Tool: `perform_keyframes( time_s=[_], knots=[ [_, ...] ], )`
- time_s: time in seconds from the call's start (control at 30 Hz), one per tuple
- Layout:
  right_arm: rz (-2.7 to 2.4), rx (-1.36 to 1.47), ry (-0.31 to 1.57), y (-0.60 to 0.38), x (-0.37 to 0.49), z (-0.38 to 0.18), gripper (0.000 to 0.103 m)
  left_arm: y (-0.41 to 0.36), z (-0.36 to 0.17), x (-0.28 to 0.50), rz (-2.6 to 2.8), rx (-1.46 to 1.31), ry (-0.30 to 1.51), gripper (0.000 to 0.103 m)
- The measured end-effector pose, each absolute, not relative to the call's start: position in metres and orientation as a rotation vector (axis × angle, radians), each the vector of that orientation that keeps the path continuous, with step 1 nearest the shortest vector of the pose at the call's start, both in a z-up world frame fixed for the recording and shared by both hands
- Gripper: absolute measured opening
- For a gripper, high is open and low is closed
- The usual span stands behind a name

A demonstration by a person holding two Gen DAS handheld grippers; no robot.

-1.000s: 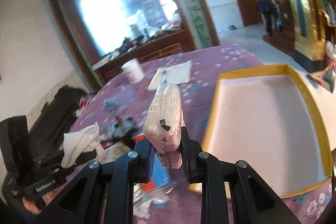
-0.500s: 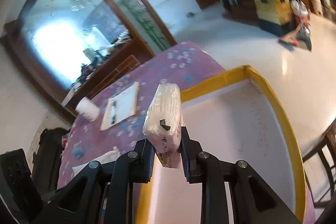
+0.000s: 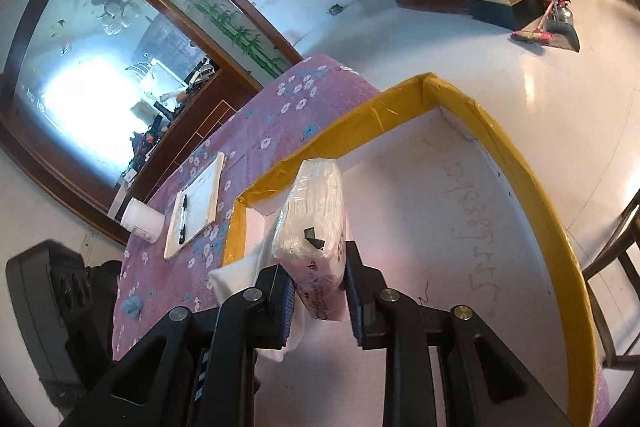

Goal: Organize soft objects
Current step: 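Carry white tissue into tray with left tool while right tool carries pink tissue pack, then open both tools and move them back over the pile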

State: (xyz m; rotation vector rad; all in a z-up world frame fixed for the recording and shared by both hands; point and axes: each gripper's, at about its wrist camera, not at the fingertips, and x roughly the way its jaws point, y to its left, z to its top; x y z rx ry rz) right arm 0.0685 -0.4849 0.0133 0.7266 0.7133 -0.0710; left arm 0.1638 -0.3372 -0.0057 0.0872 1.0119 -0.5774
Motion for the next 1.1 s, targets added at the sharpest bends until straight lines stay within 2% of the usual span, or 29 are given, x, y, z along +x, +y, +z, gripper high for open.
perform_keyframes(
  time_s=[0.03, 0.07, 0.13, 0.17, 0.27, 0.3, 0.73, 1.1],
  knots=[
    [-0.085, 0.730, 0.717, -0.485, 0.068, 0.013, 0.027, -0.338, -0.006, 0.164, -0.561, 0.099, 1.010, 0.021],
    [-0.102, 0.729, 0.725, -0.486, 0.067, 0.014, 0.027, -0.339, -0.007, 0.162, -0.539, 0.114, 1.010, 0.035],
    [-0.131, 0.723, 0.725, -0.488, 0.066, 0.016, 0.042, -0.337, -0.006, 0.161, -0.523, 0.114, 1.007, 0.053],
    [-0.147, 0.717, 0.718, -0.490, 0.063, 0.017, 0.046, -0.334, -0.003, 0.159, -0.516, 0.103, 0.992, 0.059],
    [-0.196, 0.694, 0.697, -0.494, 0.056, 0.023, 0.062, -0.328, 0.002, 0.152, -0.487, 0.100, 0.957, 0.071],
    [-0.204, 0.697, 0.684, -0.494, 0.053, 0.026, 0.066, -0.326, 0.003, 0.147, -0.484, 0.116, 0.953, 0.071],
    [-0.271, 0.641, 0.542, -0.475, -0.004, 0.054, 0.066, -0.331, -0.002, 0.060, -0.546, 0.427, 0.882, 0.072],
    [-0.226, 0.580, 0.424, -0.433, -0.093, 0.081, 0.067, -0.281, 0.027, 0.022, -0.596, 0.217, 0.829, 0.072]
  ],
)
